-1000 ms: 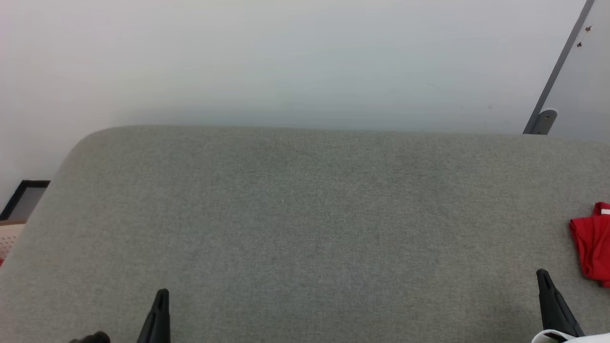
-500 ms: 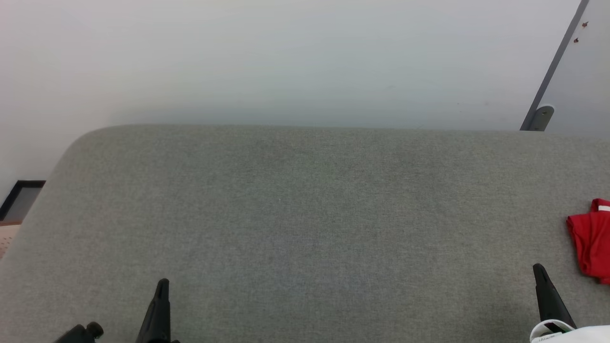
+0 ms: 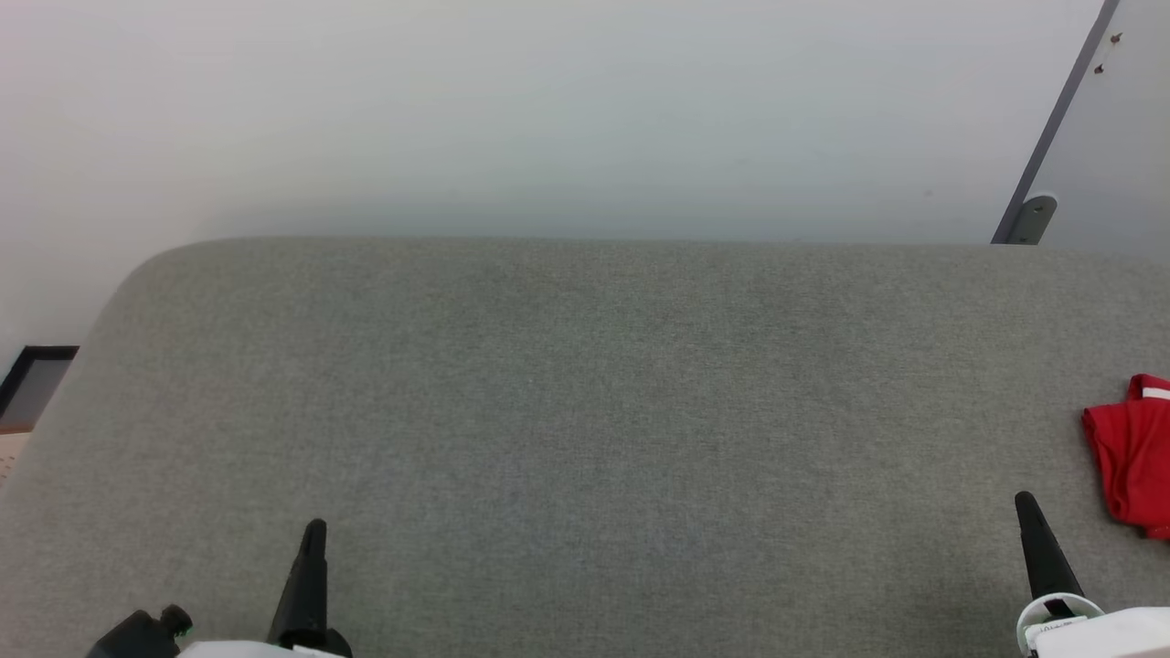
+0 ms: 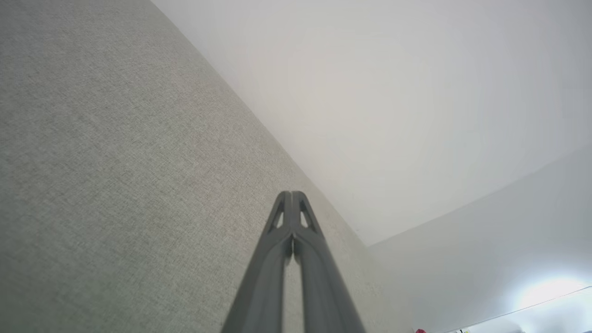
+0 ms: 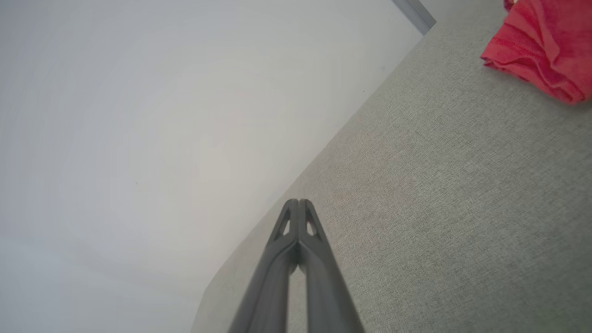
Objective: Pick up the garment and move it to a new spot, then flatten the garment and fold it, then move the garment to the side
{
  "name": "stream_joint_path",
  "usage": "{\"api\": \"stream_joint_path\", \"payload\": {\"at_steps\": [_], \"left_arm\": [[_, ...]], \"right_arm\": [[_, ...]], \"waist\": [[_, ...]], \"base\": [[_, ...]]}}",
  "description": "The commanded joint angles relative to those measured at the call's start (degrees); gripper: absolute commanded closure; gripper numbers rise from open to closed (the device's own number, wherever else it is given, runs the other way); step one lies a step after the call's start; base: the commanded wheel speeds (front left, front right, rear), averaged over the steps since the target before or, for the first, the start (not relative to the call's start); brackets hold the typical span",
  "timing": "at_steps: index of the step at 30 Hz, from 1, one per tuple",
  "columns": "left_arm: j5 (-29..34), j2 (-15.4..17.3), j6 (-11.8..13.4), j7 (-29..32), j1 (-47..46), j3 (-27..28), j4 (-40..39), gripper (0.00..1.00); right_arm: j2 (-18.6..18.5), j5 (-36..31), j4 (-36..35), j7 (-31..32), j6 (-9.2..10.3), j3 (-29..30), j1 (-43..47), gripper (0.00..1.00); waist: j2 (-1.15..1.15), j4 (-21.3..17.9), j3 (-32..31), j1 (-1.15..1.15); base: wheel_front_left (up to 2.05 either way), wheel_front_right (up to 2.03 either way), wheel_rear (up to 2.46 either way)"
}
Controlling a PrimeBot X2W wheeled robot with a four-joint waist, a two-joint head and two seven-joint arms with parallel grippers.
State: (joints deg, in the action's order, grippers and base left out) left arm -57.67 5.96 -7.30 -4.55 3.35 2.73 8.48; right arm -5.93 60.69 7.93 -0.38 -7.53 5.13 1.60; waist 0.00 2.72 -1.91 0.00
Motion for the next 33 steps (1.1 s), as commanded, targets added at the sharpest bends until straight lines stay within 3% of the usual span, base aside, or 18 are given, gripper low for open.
{"api": "stream_joint_path", "payload": {"at_steps": [1,33], "left_arm": [[-2.0,0.09,-0.14,0.39,-1.48,0.31,-0.22,1.0],[-19.71,-0.99,-0.23,5.32,-5.85,1.34,2.74,1.0]], "right_arm": [[0.08,1.87,-0.17,0.42,0.03,0.28,-1.39,1.0],[1.66,17.27,3.1,3.9,0.05,0.96,-5.04,1.0]], "waist": [[0.0,-0.07,0.06,0.0],[0.0,-1.24,0.95,0.0]], "base": [[0.0,0.0,0.0],[0.0,0.0,0.0]]}}
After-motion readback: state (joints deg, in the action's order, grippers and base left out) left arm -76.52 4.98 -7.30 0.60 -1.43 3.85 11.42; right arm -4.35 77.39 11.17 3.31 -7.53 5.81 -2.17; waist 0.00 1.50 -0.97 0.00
